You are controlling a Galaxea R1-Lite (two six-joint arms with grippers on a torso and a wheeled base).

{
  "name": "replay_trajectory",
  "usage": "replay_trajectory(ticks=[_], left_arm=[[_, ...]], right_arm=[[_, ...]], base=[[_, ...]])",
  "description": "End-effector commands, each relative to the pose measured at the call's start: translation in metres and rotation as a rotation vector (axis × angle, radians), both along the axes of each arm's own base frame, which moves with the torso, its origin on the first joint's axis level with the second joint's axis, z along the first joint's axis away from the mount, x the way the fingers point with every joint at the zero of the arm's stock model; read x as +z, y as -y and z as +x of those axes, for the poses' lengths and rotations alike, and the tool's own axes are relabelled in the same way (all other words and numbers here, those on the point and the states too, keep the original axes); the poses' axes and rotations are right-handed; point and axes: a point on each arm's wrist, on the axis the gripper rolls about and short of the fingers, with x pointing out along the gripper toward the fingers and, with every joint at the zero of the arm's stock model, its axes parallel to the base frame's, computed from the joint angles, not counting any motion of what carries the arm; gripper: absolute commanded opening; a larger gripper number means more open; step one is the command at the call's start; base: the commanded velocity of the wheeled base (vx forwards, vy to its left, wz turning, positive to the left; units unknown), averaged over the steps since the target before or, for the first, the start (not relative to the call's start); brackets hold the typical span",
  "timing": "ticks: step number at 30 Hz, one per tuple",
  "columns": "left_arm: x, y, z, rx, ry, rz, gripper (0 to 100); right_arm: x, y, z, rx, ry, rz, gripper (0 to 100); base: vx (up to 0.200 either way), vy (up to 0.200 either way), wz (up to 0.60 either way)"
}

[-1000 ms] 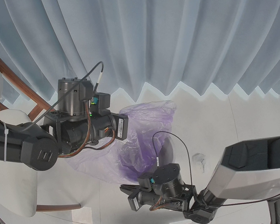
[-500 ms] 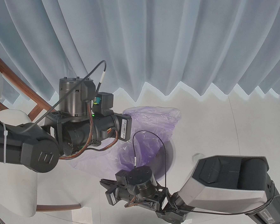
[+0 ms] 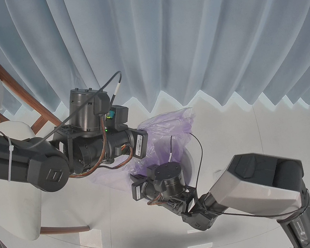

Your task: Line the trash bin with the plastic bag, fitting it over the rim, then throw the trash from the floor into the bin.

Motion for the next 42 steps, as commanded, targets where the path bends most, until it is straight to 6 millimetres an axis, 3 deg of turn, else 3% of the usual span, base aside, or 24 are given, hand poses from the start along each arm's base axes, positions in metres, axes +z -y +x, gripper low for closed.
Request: replay_trajectory(ticks=[1, 10, 16, 18, 22, 24, 25, 27, 29, 30, 34, 37, 38, 39, 42], left_arm=[[-0.003, 0.001, 0.001, 0.000, -0.007, 0.006, 0], [-0.014, 0.004, 0.006, 0.003, -0.031, 0.023, 0], [-0.018, 0.003, 0.006, 0.019, -0.040, 0.037, 0], [-0.019, 0.002, 0.005, 0.020, -0.045, 0.041, 0], [-0.027, 0.000, 0.002, 0.026, -0.067, 0.060, 0], [-0.030, 0.000, 0.001, 0.030, -0.074, 0.068, 0], [-0.033, -0.001, 0.001, 0.036, -0.080, 0.078, 0], [-0.033, -0.001, 0.000, 0.036, -0.081, 0.080, 0], [-0.034, -0.001, 0.001, 0.035, -0.083, 0.083, 0], [-0.034, -0.001, 0.001, 0.035, -0.083, 0.083, 0], [-0.038, 0.002, 0.000, 0.024, -0.087, 0.091, 0], [-0.037, 0.007, -0.003, 0.012, -0.085, 0.087, 0], [-0.037, 0.010, -0.004, 0.003, -0.082, 0.083, 0], [-0.037, 0.010, -0.005, 0.001, -0.082, 0.083, 0], [-0.037, 0.018, -0.010, -0.027, -0.081, 0.084, 0]], right_arm=[[0.023, 0.031, 0.010, -0.078, 0.002, -0.010, 0], [0.022, 0.075, 0.025, -0.175, -0.029, -0.064, 0], [0.016, 0.083, 0.026, -0.187, -0.046, -0.082, 0], [0.008, 0.088, 0.008, -0.140, -0.089, -0.115, 0], [0.012, 0.089, -0.039, 0.025, -0.122, -0.120, 0], [0.016, 0.091, -0.049, 0.055, -0.115, -0.108, 0], [0.025, 0.095, -0.062, 0.089, -0.096, -0.081, 0], [0.027, 0.096, -0.063, 0.092, -0.092, -0.077, 0], [0.047, 0.117, -0.085, 0.143, -0.066, -0.025, 0], [0.047, 0.117, -0.085, 0.143, -0.066, -0.025, 0], [0.079, 0.152, -0.101, 0.101, -0.069, 0.071, 0], [0.086, 0.167, -0.101, 0.047, -0.107, 0.119, 0], [0.093, 0.181, -0.094, -0.029, -0.162, 0.190, 0], [0.094, 0.183, -0.092, -0.040, -0.172, 0.203, 100], [0.110, 0.182, -0.082, -0.113, -0.289, 0.322, 100]], base=[[0.000, 0.000, 0.00], [0.000, 0.000, 0.00], [0.000, 0.000, 0.00], [0.000, 0.000, 0.00], [0.000, 0.000, 0.00], [0.000, 0.000, 0.00], [0.000, 0.000, 0.00], [0.000, 0.000, 0.00], [0.000, 0.000, 0.00], [0.000, 0.000, 0.00], [0.000, 0.000, 0.00], [0.000, 0.000, 0.00], [0.000, 0.000, 0.00], [0.000, 0.000, 0.00], [0.000, 0.000, 0.00]])
